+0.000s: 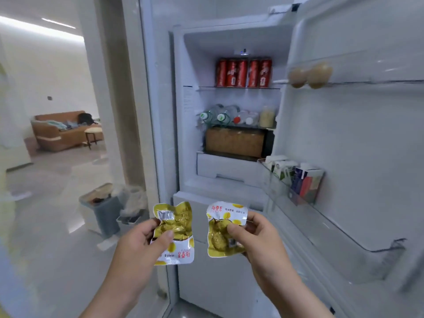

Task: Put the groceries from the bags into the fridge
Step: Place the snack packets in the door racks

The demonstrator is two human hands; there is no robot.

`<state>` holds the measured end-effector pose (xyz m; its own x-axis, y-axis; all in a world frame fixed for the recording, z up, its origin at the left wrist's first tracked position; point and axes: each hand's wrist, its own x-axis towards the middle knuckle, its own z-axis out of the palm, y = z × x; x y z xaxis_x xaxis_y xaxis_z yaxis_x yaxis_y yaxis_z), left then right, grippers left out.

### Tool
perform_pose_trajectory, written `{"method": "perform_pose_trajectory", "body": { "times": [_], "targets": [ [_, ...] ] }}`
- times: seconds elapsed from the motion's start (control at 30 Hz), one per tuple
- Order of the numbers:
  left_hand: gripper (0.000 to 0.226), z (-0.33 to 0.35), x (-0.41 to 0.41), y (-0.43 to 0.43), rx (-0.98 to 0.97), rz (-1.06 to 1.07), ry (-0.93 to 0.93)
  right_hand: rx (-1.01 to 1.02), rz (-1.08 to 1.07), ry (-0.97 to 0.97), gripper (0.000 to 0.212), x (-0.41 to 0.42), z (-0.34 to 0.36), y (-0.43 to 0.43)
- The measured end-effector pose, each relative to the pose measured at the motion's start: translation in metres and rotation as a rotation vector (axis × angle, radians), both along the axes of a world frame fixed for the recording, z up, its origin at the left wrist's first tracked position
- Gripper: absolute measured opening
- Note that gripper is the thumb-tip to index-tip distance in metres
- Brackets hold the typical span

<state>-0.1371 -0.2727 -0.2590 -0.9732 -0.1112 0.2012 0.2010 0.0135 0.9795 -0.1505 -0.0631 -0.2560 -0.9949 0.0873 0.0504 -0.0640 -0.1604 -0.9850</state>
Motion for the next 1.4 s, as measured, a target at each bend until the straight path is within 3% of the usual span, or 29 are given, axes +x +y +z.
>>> {"method": "perform_pose_trajectory", "body": {
  "times": [0.17, 0.2, 0.27, 0.3, 0.37, 0.43, 0.57, 0.83, 1.07, 1.2, 1.33, 1.4],
  "targets": [
    [0.012, 0.000, -0.071, -0.002, -0.028, -0.193, -0.033, 0.004, -0.216, 0.008, 0.042, -0.023, 0.010, 0.002],
    [0.018, 0.002, -0.084, -0.002, -0.024, -0.248, -0.040, 0.004, -0.261, 0.005, 0.044, -0.027, 0.012, 0.001],
    [0.054, 0.003, -0.109, -0.003, -0.018, -0.350, -0.052, 0.008, -0.351, -0.001, 0.047, -0.035, 0.016, 0.000],
    [0.055, 0.003, -0.120, -0.001, 0.001, -0.381, -0.061, 0.012, -0.397, -0.004, 0.048, -0.038, 0.017, 0.000],
    [0.031, 0.003, -0.139, 0.005, 0.012, -0.445, -0.060, 0.024, -0.488, -0.013, 0.049, -0.041, 0.018, 0.002],
    [0.026, 0.005, -0.152, 0.015, 0.017, -0.511, -0.048, 0.040, -0.560, 0.001, 0.048, -0.039, 0.021, 0.004],
    [0.028, 0.017, -0.166, 0.046, 0.048, -0.640, -0.022, 0.102, -0.693, 0.044, 0.037, -0.029, 0.028, 0.013],
    [0.032, 0.037, -0.183, 0.102, 0.143, -0.779, -0.048, 0.224, -0.815, 0.122, 0.044, -0.025, 0.053, 0.045],
    [0.041, 0.050, -0.207, 0.125, 0.152, -0.827, 0.016, 0.214, -0.831, 0.196, 0.045, -0.042, 0.052, 0.071],
    [0.052, 0.076, -0.214, 0.140, 0.196, -0.877, 0.149, 0.249, -0.848, 0.275, 0.053, -0.042, 0.068, 0.079],
    [0.065, 0.142, -0.215, 0.156, 0.129, -0.858, 0.521, 0.365, -0.891, 0.446, 0.059, -0.034, 0.113, 0.079],
    [0.057, 0.180, -0.215, 0.163, 0.177, -0.881, 0.682, 0.475, -0.941, 0.566, 0.051, -0.027, 0.143, 0.078]
  ]
}}
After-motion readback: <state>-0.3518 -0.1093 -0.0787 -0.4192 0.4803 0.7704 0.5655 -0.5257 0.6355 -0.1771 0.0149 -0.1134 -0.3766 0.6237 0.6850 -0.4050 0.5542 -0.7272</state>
